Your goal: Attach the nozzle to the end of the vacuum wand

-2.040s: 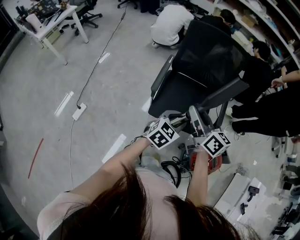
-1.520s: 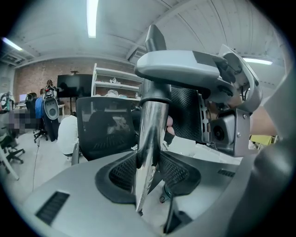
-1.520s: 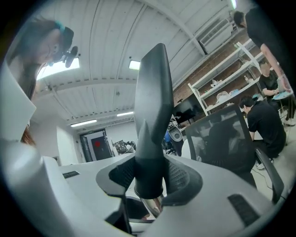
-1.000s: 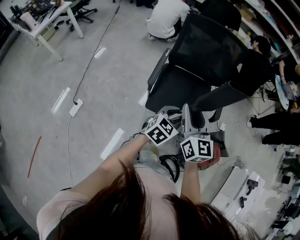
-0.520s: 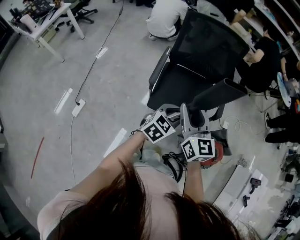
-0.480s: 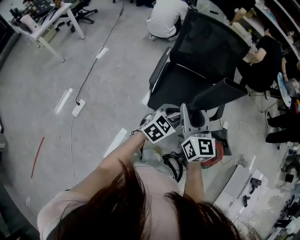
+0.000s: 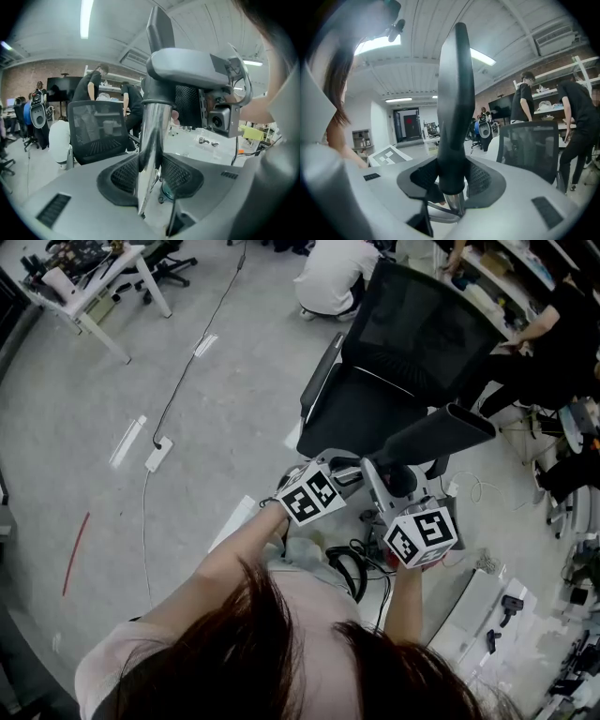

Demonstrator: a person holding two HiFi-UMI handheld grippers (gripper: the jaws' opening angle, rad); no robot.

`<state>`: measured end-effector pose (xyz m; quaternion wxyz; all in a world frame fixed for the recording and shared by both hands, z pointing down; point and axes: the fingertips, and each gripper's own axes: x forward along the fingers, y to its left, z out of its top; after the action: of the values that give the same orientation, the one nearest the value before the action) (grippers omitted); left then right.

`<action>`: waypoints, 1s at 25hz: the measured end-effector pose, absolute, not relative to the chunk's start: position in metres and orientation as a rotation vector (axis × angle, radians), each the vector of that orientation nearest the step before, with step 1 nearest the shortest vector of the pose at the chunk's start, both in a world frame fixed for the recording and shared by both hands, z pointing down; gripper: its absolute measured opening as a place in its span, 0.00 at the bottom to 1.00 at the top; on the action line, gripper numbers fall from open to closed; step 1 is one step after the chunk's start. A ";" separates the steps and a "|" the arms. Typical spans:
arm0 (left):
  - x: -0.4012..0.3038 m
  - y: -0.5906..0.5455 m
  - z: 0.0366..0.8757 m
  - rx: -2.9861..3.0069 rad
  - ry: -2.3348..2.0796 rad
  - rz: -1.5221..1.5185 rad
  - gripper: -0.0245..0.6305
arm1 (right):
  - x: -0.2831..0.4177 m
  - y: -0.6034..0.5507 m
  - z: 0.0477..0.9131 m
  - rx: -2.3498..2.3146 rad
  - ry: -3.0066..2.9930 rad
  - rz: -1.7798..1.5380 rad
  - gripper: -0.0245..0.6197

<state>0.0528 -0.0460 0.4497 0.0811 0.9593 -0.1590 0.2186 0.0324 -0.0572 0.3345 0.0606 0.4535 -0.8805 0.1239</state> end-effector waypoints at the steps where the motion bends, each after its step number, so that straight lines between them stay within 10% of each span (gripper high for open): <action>1: 0.053 -0.046 0.449 2.871 -0.469 0.653 0.27 | 0.033 -0.057 0.334 1.352 -2.661 0.380 0.32; 25: 0.048 -0.055 0.451 2.870 -0.532 0.667 0.27 | 0.028 -0.065 0.345 1.448 -2.321 0.480 0.32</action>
<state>0.0479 -0.0551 0.4513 0.0737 0.9559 -0.1771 0.2222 0.0279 -0.0647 0.3445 0.1812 0.5128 -0.8218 0.1698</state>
